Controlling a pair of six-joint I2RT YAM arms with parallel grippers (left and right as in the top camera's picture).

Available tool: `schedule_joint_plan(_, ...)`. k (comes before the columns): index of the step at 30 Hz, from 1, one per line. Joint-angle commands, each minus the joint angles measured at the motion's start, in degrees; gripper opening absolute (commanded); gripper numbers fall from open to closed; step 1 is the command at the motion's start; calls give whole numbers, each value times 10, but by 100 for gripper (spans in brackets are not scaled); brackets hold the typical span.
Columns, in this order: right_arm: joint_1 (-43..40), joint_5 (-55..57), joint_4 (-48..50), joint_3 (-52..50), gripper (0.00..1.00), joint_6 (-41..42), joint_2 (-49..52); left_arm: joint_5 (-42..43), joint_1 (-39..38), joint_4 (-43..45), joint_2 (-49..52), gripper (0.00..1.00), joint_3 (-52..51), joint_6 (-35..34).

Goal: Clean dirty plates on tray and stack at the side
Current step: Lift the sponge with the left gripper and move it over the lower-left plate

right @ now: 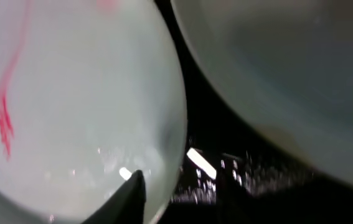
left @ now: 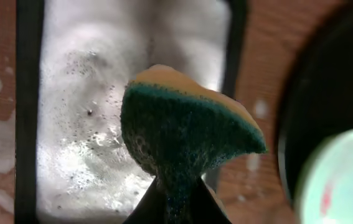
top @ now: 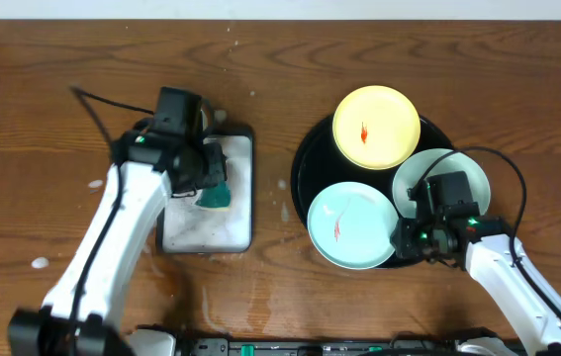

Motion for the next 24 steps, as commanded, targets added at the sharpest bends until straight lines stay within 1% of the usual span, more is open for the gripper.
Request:
schedule_joint_plan(1, 6, -21, 34, 0, 26, 45, 28, 40, -16, -1, -30, 8, 11, 9)
schedule_joint_plan(4, 6, -40, 76, 0, 22, 80, 71, 42, -44, 10, -38, 8, 11, 8)
schedule_joint_plan(5, 6, -41, 87, 0, 17, 88, 85, 42, -56, 15, -38, 8, 11, 4)
schedule_joint_plan(6, 6, -41, 99, 0, 10, 99, 101, 42, -67, 19, -37, 7, 11, 2)
schedule_joint_plan(7, 6, -41, 114, 0, 6, 107, 113, 41, -80, 24, -37, 7, 11, -2)
schedule_joint_plan(9, 6, -42, 145, 2, 1, 109, 123, 42, -105, 37, -37, 8, 11, -16)
schedule_joint_plan(13, 6, -23, 193, 12, 1, 108, 120, 42, -149, 78, -35, 7, 11, -48)
schedule_joint_plan(17, 7, 38, 195, 24, 1, 103, 120, 42, -184, 120, -19, 7, 11, -84)
schedule_joint_plan(21, 7, 60, 186, 25, 1, 76, 120, 42, -216, 154, 20, 8, 11, -112)
schedule_joint_plan(24, 11, 55, 183, 25, 1, 27, 120, 59, -239, 189, 64, 7, 11, -127)
